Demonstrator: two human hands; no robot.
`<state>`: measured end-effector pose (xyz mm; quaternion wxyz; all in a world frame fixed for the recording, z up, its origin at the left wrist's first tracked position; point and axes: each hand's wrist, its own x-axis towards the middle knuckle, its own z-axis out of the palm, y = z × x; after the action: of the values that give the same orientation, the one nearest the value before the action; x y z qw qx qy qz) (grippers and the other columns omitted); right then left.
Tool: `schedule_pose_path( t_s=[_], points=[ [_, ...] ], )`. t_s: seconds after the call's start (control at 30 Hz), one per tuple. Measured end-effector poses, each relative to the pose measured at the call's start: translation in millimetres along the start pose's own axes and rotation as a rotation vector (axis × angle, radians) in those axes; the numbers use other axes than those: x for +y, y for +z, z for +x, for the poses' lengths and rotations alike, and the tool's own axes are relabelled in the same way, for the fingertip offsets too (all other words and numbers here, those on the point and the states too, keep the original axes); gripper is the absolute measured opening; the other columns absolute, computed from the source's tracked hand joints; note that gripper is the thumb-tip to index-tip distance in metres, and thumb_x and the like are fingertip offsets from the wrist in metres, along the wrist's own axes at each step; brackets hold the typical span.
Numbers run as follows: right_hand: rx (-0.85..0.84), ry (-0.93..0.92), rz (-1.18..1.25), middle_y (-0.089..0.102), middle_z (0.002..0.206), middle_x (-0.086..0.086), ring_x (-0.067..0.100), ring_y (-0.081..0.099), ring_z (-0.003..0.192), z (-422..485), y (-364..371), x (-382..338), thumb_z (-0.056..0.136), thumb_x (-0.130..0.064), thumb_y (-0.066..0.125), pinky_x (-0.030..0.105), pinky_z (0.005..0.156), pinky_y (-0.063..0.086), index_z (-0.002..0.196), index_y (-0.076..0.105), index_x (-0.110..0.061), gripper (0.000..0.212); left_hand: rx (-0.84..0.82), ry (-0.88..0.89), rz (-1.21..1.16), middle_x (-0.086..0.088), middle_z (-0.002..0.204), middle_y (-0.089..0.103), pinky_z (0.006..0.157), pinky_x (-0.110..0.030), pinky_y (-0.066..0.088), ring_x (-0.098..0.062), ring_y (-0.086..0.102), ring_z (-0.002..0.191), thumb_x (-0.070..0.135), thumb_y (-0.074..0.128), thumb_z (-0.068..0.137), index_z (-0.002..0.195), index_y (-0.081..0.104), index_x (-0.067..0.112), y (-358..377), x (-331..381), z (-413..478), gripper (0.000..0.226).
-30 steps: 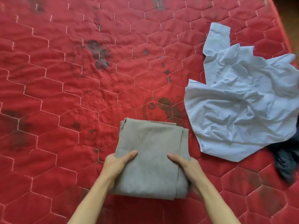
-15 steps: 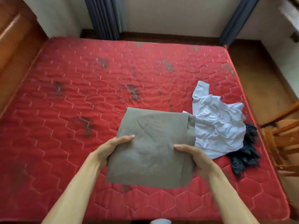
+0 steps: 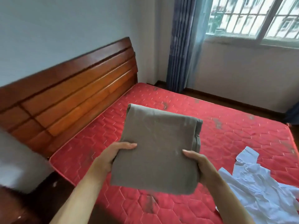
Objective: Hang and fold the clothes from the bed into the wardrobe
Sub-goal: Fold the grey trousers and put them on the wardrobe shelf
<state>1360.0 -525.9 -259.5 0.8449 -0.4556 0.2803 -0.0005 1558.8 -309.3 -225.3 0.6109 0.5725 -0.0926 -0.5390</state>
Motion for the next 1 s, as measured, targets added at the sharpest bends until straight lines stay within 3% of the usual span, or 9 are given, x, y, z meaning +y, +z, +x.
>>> schedule_pose_path(
  t_s=[0.13, 0.2, 0.4, 0.57, 0.67, 0.73, 0.8, 0.9, 1.0],
  points=[
    [-0.137, 0.002, -0.085, 0.074, 0.101, 0.021, 0.031, 0.074, 0.081, 12, 55, -10, 0.043, -0.023, 0.086, 0.034, 0.064, 0.060, 0.093, 0.079, -0.003, 0.054, 0.185, 0.213, 0.005, -0.019, 0.115, 0.072, 0.082, -0.040, 0.060, -0.032, 0.072, 0.097, 0.014, 0.080, 0.075, 0.114, 0.074, 0.009, -23, 8, -63, 0.040],
    [-0.200, 0.016, -0.141, 0.073, 0.104, 0.022, 0.033, 0.074, 0.084, 21, 92, -9, 0.047, -0.023, 0.083, 0.035, 0.066, 0.060, 0.104, 0.075, -0.002, 0.061, 0.293, 0.265, -0.012, -0.017, 0.115, 0.072, 0.082, -0.041, 0.059, -0.031, 0.072, 0.098, 0.008, 0.071, 0.083, 0.120, 0.068, 0.009, -44, 5, -94, 0.037],
    [-0.422, 0.000, -0.324, 0.072, 0.112, 0.019, 0.034, 0.071, 0.097, 49, 234, 13, 0.065, -0.015, 0.076, 0.040, 0.076, 0.059, 0.123, 0.063, -0.007, 0.061, 0.654, 0.375, -0.085, -0.013, 0.111, 0.075, 0.084, -0.043, 0.057, -0.031, 0.073, 0.100, 0.007, 0.078, 0.077, 0.127, 0.063, 0.011, -137, -13, -192, 0.052],
    [-0.577, 0.032, -0.424, 0.074, 0.109, 0.015, 0.031, 0.073, 0.096, 70, 362, 58, 0.071, -0.012, 0.077, 0.037, 0.071, 0.060, 0.123, 0.061, -0.009, 0.055, 0.908, 0.444, -0.024, 0.004, 0.101, 0.078, 0.073, -0.027, 0.057, -0.014, 0.074, 0.092, 0.014, 0.078, 0.082, 0.118, 0.066, 0.023, -212, -33, -289, 0.039],
    [-0.664, 0.095, -0.455, 0.073, 0.110, 0.016, 0.033, 0.072, 0.097, 80, 438, 98, 0.074, -0.013, 0.076, 0.040, 0.073, 0.059, 0.124, 0.060, -0.008, 0.052, 0.974, 0.437, -0.035, -0.001, 0.108, 0.077, 0.090, -0.040, 0.055, -0.022, 0.073, 0.101, 0.019, 0.077, 0.084, 0.120, 0.067, 0.020, -259, -50, -355, 0.038],
    [-0.715, 0.152, -0.477, 0.072, 0.112, 0.019, 0.036, 0.071, 0.100, 82, 487, 129, 0.078, -0.012, 0.074, 0.044, 0.081, 0.057, 0.124, 0.060, -0.005, 0.048, 1.024, 0.417, -0.056, 0.002, 0.104, 0.077, 0.090, -0.036, 0.052, -0.016, 0.073, 0.100, 0.023, 0.074, 0.085, 0.116, 0.069, 0.021, -287, -63, -398, 0.031],
    [-0.755, 0.251, -0.492, 0.071, 0.113, 0.022, 0.039, 0.070, 0.101, 85, 532, 158, 0.081, -0.012, 0.072, 0.047, 0.085, 0.056, 0.122, 0.061, -0.001, 0.044, 1.100, 0.389, -0.105, 0.013, 0.096, 0.077, 0.092, -0.027, 0.046, -0.005, 0.070, 0.100, 0.029, 0.069, 0.086, 0.101, 0.075, 0.028, -315, -76, -439, 0.016],
    [-0.839, 0.363, -0.564, 0.071, 0.112, 0.024, 0.039, 0.070, 0.100, 90, 601, 202, 0.067, -0.016, 0.076, 0.043, 0.080, 0.057, 0.116, 0.066, 0.004, 0.054, 1.166, 0.385, -0.194, 0.006, 0.096, 0.076, 0.110, -0.036, 0.041, -0.019, 0.067, 0.109, 0.033, 0.073, 0.075, 0.081, 0.082, 0.025, -356, -102, -492, 0.013],
    [-0.953, 0.455, -0.587, 0.070, 0.110, 0.027, 0.038, 0.072, 0.093, 100, 667, 242, 0.058, -0.015, 0.078, 0.037, 0.066, 0.060, 0.104, 0.073, 0.007, 0.051, 1.198, 0.406, -0.391, -0.003, 0.079, 0.076, 0.077, -0.027, 0.052, -0.014, 0.072, 0.070, 0.023, 0.067, 0.079, 0.069, 0.081, 0.018, -385, -120, -530, 0.019]
  ],
)
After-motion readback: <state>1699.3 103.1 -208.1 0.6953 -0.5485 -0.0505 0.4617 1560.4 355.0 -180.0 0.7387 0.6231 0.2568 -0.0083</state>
